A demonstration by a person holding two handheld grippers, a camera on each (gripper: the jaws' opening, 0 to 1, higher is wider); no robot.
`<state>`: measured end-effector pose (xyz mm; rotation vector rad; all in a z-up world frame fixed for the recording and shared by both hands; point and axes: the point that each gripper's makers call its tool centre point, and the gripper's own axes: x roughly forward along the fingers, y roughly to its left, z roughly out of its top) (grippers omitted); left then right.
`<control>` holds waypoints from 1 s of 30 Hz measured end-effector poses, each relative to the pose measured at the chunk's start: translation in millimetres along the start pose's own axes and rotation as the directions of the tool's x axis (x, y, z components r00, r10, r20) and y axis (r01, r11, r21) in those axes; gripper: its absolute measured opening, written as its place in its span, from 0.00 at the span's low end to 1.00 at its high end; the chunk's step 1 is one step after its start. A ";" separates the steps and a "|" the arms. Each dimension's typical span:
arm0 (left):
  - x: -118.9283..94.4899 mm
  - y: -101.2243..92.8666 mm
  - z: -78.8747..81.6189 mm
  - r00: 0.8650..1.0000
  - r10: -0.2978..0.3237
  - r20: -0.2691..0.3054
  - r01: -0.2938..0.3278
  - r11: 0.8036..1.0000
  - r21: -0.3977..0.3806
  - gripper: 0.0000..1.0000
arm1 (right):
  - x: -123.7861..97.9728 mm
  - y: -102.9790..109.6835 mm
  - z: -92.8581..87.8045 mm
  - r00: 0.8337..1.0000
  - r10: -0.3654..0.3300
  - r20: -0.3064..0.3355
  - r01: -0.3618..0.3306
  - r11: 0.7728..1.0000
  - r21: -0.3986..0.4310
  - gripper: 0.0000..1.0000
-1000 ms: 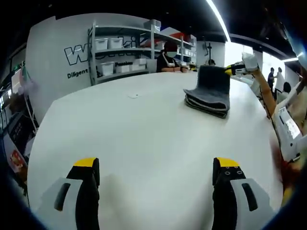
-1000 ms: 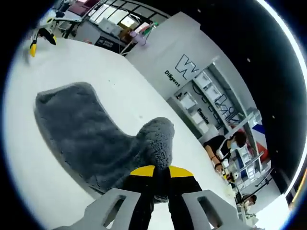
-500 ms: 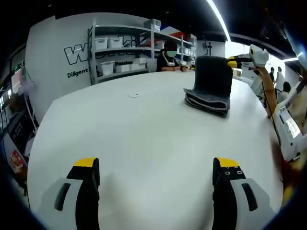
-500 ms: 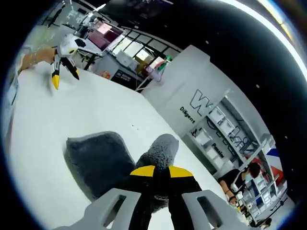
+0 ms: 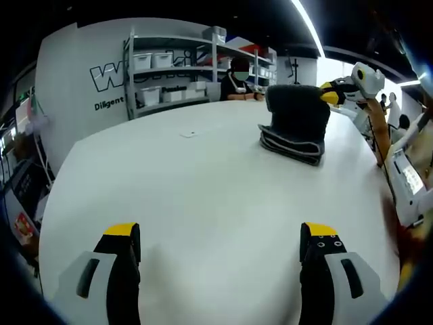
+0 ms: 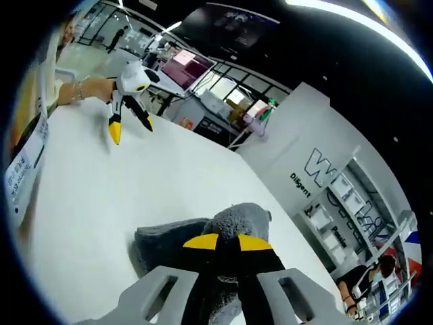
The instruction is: Fold the towel on the table until its edges align and the towel forms a compact rectangular stack.
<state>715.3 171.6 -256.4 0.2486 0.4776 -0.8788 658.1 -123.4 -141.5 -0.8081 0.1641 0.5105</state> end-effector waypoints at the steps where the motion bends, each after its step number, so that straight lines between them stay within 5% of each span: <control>1: 0.0 0.0 0.0 1.000 0.000 0.000 0.000 1.000 0.000 0.97 | 2.6 5.0 1.1 1.000 0.016 0.004 -0.016 1.000 0.002 0.04; 9: 0.8 -2.0 -0.9 1.000 -0.006 -0.007 0.006 1.000 0.005 0.97 | 18.4 35.1 3.7 0.994 0.113 0.014 -0.113 0.994 -0.003 0.04; 22: 0.6 -1.4 -2.1 1.000 -0.004 -0.013 0.004 1.000 0.008 0.97 | 42.7 87.7 -15.9 0.954 0.301 -0.021 -0.299 0.952 0.070 0.12; 30: 0.3 -0.8 -2.9 1.000 -0.002 -0.017 0.002 1.000 0.011 0.96 | 32.7 85.3 6.2 0.937 0.328 0.120 -0.345 0.922 0.177 0.34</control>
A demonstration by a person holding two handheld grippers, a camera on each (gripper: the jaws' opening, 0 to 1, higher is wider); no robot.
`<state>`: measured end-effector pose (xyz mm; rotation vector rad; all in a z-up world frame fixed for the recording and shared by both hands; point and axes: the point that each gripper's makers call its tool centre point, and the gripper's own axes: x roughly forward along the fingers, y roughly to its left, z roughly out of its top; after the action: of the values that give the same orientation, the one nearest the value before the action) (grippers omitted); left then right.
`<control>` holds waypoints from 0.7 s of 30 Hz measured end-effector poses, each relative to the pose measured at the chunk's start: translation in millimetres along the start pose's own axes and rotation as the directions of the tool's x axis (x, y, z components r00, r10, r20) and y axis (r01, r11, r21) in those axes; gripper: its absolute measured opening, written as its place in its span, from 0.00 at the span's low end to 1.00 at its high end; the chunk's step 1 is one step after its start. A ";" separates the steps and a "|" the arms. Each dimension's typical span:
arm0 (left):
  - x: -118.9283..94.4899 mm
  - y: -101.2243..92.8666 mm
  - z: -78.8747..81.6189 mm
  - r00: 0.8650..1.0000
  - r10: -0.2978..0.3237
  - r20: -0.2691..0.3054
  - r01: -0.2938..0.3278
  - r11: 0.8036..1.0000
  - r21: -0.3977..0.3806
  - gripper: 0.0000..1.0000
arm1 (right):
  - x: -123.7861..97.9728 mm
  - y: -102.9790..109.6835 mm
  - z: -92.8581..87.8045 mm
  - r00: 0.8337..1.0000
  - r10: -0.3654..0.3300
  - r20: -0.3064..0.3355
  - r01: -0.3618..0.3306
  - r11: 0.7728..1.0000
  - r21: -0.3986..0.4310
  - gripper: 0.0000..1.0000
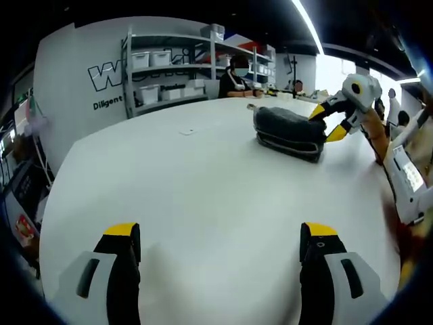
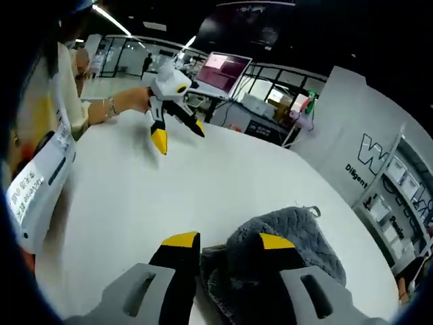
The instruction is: Fold the towel on the table until its edges align and the towel forms a compact rectangular stack.
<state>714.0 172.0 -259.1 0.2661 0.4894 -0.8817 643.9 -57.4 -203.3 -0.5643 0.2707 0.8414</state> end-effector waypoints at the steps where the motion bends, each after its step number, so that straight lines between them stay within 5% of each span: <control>1: 0.0 0.0 -0.1 1.000 0.000 0.000 0.000 1.000 0.001 0.96 | -2.7 -1.3 3.5 1.000 0.000 0.019 0.000 1.000 0.015 0.36; 5: 0.7 -1.3 -0.3 1.000 0.000 0.000 0.000 1.000 -0.001 0.96 | -14.3 -9.2 7.5 0.999 -0.014 0.037 0.013 0.999 0.044 0.48; 14: 1.2 -1.4 0.5 1.000 0.002 0.004 -0.002 1.000 -0.014 0.96 | -43.4 -39.3 -18.0 0.990 -0.129 -0.056 0.134 0.984 0.116 0.99; 21: 3.5 -11.1 10.2 1.000 -0.006 0.020 0.007 0.999 -0.039 0.98 | -65.3 -60.9 -46.8 0.978 -0.179 -0.107 0.199 0.954 0.226 0.99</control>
<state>710.1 158.6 -252.4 0.2197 0.4889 -0.8792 648.1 -157.4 -191.0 -0.3966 0.3832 0.5898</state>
